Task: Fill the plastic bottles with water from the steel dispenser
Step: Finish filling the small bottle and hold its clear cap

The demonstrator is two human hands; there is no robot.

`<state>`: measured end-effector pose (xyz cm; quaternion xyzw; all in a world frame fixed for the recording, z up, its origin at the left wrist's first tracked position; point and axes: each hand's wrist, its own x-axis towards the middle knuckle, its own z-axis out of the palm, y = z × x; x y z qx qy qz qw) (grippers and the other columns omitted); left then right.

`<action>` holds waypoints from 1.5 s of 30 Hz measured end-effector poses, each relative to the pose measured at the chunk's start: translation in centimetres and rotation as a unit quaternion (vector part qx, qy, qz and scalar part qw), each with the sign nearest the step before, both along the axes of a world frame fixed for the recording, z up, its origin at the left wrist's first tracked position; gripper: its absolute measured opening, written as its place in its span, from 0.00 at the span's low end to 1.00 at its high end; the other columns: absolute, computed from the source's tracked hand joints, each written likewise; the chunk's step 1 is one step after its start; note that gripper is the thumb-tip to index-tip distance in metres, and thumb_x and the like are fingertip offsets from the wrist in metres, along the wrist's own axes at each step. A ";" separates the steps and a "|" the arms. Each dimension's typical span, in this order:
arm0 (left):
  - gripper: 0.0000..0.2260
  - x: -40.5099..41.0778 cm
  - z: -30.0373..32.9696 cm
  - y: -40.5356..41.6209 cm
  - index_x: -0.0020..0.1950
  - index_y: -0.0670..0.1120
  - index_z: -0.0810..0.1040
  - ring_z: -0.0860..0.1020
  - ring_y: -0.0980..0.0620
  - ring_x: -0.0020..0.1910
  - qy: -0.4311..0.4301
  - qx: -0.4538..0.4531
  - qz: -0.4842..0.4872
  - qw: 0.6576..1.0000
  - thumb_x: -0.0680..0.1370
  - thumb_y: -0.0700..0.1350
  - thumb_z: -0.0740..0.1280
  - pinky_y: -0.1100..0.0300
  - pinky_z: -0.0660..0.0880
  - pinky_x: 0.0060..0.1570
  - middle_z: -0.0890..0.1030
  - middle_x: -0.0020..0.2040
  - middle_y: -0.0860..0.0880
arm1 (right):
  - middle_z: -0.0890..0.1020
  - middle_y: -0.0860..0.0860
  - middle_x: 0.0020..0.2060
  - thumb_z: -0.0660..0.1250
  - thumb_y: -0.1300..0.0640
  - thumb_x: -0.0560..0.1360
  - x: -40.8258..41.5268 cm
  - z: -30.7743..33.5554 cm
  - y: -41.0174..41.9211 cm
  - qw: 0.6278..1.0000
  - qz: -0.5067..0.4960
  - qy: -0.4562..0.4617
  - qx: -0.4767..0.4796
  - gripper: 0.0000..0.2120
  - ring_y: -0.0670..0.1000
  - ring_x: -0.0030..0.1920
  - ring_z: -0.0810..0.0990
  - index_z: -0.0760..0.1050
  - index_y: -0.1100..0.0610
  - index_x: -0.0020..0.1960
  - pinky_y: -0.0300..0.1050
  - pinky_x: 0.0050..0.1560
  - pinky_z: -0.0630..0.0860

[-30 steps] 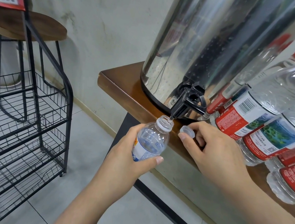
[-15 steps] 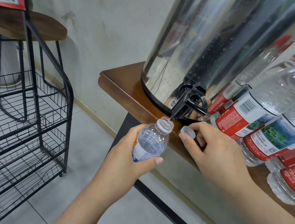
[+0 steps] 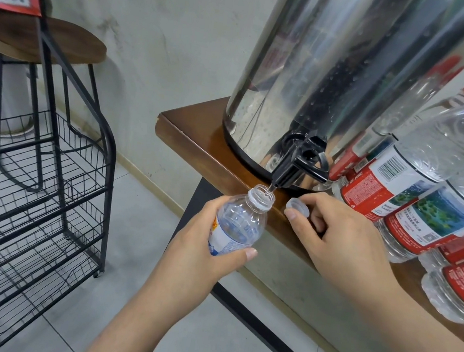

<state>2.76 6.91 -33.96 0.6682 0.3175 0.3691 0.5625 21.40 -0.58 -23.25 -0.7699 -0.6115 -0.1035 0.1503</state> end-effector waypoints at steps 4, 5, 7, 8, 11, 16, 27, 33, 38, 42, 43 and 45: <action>0.29 0.0 0.0 0.0 0.69 0.66 0.68 0.78 0.62 0.61 -0.001 0.001 -0.001 1.000 0.73 0.52 0.78 0.73 0.76 0.53 0.79 0.60 0.64 | 0.70 0.38 0.32 0.59 0.35 0.78 0.1 0.0 -0.1 1.000 0.000 -0.001 -0.001 0.14 0.40 0.37 0.73 0.77 0.41 0.55 0.37 0.33 0.61; 0.29 0.0 0.0 0.0 0.69 0.66 0.68 0.78 0.61 0.61 -0.001 0.000 0.000 1.000 0.73 0.52 0.78 0.73 0.75 0.53 0.79 0.60 0.64 | 0.69 0.38 0.32 0.59 0.35 0.78 0.0 0.0 -0.1 1.000 -0.001 -0.002 -0.002 0.14 0.40 0.36 0.73 0.77 0.41 0.56 0.37 0.33 0.61; 0.29 0.1 0.0 0.0 0.69 0.67 0.68 0.78 0.61 0.61 -0.001 -0.001 0.002 1.000 0.73 0.52 0.78 0.74 0.74 0.52 0.80 0.60 0.63 | 0.69 0.37 0.32 0.60 0.36 0.78 0.0 0.0 0.0 1.000 0.000 -0.003 -0.001 0.13 0.39 0.37 0.74 0.77 0.41 0.55 0.37 0.33 0.61; 0.29 0.1 -0.1 0.0 0.69 0.67 0.68 0.78 0.62 0.61 -0.001 -0.001 0.002 1.000 0.73 0.52 0.78 0.75 0.74 0.52 0.80 0.60 0.64 | 0.69 0.37 0.32 0.60 0.36 0.78 0.0 0.1 0.0 1.000 0.001 -0.003 0.000 0.13 0.39 0.37 0.74 0.77 0.41 0.55 0.36 0.33 0.60; 0.29 0.0 0.0 0.0 0.68 0.67 0.69 0.78 0.64 0.60 -0.001 0.000 0.003 1.000 0.73 0.52 0.78 0.75 0.74 0.51 0.80 0.59 0.64 | 0.69 0.37 0.32 0.60 0.36 0.78 0.0 0.0 0.0 1.000 -0.001 0.000 -0.002 0.13 0.39 0.37 0.74 0.77 0.41 0.56 0.36 0.34 0.60; 0.28 -0.1 0.0 -0.1 0.67 0.66 0.70 0.78 0.65 0.59 -0.007 -0.001 0.003 1.000 0.74 0.49 0.78 0.77 0.72 0.49 0.80 0.58 0.64 | 0.70 0.37 0.32 0.59 0.35 0.78 -0.1 0.1 0.0 1.000 -0.004 -0.003 -0.002 0.16 0.39 0.38 0.74 0.77 0.41 0.56 0.36 0.33 0.61; 0.28 -0.1 0.1 -0.1 0.67 0.68 0.69 0.77 0.65 0.59 -0.003 0.002 0.002 1.000 0.74 0.50 0.78 0.78 0.72 0.49 0.80 0.58 0.66 | 0.69 0.38 0.31 0.58 0.34 0.77 -0.4 0.3 -0.1 1.000 -0.006 0.001 -0.006 0.16 0.39 0.36 0.73 0.77 0.41 0.56 0.37 0.33 0.60; 0.29 0.0 0.0 -0.1 0.68 0.67 0.69 0.78 0.64 0.60 -0.004 0.002 0.002 1.000 0.73 0.51 0.78 0.76 0.73 0.50 0.80 0.59 0.65 | 0.69 0.37 0.32 0.57 0.34 0.77 -0.3 0.3 0.0 1.000 -0.007 -0.002 -0.011 0.18 0.39 0.36 0.73 0.77 0.42 0.57 0.36 0.34 0.61; 0.29 0.0 -0.1 0.1 0.68 0.67 0.69 0.77 0.65 0.60 -0.006 0.007 0.003 1.000 0.73 0.51 0.78 0.76 0.74 0.51 0.79 0.59 0.66 | 0.70 0.37 0.32 0.58 0.34 0.77 -0.3 0.3 0.0 1.000 -0.006 0.001 -0.011 0.16 0.39 0.37 0.73 0.77 0.40 0.57 0.36 0.34 0.61; 0.28 0.0 -0.1 0.1 0.67 0.68 0.69 0.77 0.65 0.61 -0.006 0.011 0.003 1.000 0.73 0.51 0.78 0.75 0.74 0.52 0.79 0.59 0.67 | 0.70 0.37 0.32 0.58 0.35 0.78 -0.3 0.2 -0.1 1.000 -0.005 0.001 -0.006 0.16 0.39 0.38 0.74 0.77 0.41 0.56 0.37 0.34 0.61; 0.28 0.0 -0.1 0.0 0.67 0.68 0.69 0.77 0.65 0.61 -0.007 0.010 0.003 1.000 0.73 0.51 0.78 0.75 0.74 0.51 0.79 0.59 0.67 | 0.70 0.36 0.32 0.58 0.35 0.78 -0.3 0.2 -0.1 1.000 -0.004 0.001 -0.004 0.16 0.38 0.39 0.74 0.77 0.41 0.56 0.37 0.34 0.61; 0.29 0.0 -0.1 0.0 0.68 0.68 0.69 0.77 0.64 0.61 -0.009 0.010 0.004 1.000 0.73 0.50 0.78 0.76 0.73 0.51 0.79 0.59 0.66 | 0.71 0.36 0.33 0.58 0.35 0.77 -0.2 0.2 0.0 1.000 -0.003 0.000 -0.005 0.16 0.38 0.41 0.74 0.77 0.41 0.56 0.37 0.34 0.62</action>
